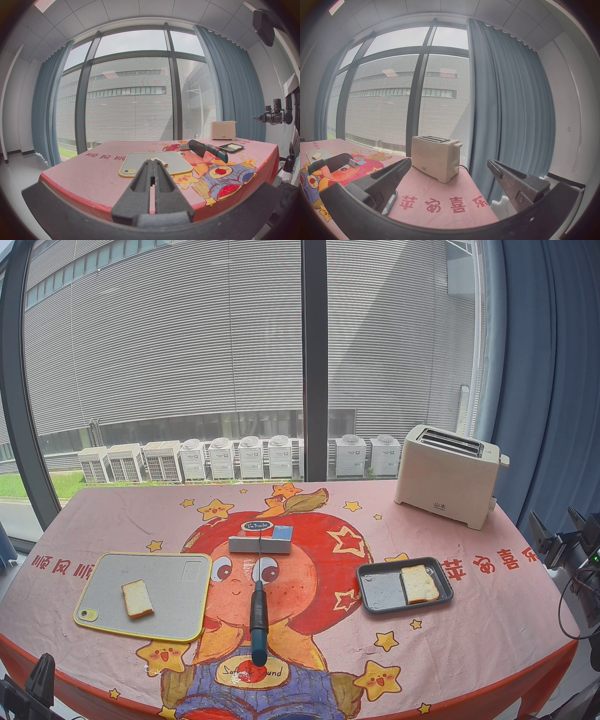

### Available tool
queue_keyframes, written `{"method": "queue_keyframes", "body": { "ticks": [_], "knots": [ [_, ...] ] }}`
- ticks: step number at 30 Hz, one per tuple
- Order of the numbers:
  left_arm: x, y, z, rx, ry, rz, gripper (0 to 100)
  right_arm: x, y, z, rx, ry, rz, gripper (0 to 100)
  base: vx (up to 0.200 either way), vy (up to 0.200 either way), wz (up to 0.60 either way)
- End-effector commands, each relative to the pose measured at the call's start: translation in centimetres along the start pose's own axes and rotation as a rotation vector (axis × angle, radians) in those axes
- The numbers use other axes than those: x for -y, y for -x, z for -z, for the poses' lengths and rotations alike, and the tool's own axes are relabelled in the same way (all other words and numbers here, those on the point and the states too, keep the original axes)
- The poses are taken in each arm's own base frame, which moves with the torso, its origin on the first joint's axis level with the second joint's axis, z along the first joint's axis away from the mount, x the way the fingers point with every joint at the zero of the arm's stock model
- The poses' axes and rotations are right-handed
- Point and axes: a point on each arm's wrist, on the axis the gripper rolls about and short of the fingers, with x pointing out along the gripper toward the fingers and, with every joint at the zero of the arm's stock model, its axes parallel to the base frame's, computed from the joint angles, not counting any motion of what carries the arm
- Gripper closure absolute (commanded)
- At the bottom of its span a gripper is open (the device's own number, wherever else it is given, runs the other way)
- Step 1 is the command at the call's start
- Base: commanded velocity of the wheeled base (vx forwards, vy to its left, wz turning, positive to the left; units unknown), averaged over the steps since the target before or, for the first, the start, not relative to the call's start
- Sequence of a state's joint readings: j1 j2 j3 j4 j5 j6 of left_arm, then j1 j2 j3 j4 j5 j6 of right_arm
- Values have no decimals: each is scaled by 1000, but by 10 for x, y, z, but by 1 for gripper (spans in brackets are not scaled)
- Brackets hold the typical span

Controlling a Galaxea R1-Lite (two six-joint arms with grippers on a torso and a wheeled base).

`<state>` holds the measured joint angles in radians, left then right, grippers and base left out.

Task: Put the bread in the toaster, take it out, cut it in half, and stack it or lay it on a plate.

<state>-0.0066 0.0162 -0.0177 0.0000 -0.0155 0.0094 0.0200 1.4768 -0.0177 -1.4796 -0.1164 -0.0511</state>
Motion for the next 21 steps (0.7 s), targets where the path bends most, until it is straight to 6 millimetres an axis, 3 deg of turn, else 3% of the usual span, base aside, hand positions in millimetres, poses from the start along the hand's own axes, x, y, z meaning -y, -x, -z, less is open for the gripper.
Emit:
{"method": "queue_keyframes", "body": {
  "ticks": [1,12,21],
  "knots": [
    [0,0,5,-1,0,-1,100,2,12,-3,7,0,1,0,0,0,0],
    [0,0,5,-1,0,-1,100,4,35,-9,-6,-6,-11,0,0,0,0],
    [0,0,5,-1,0,-1,100,7,70,-14,3,3,-73,0,0,0,0]
  ]
}}
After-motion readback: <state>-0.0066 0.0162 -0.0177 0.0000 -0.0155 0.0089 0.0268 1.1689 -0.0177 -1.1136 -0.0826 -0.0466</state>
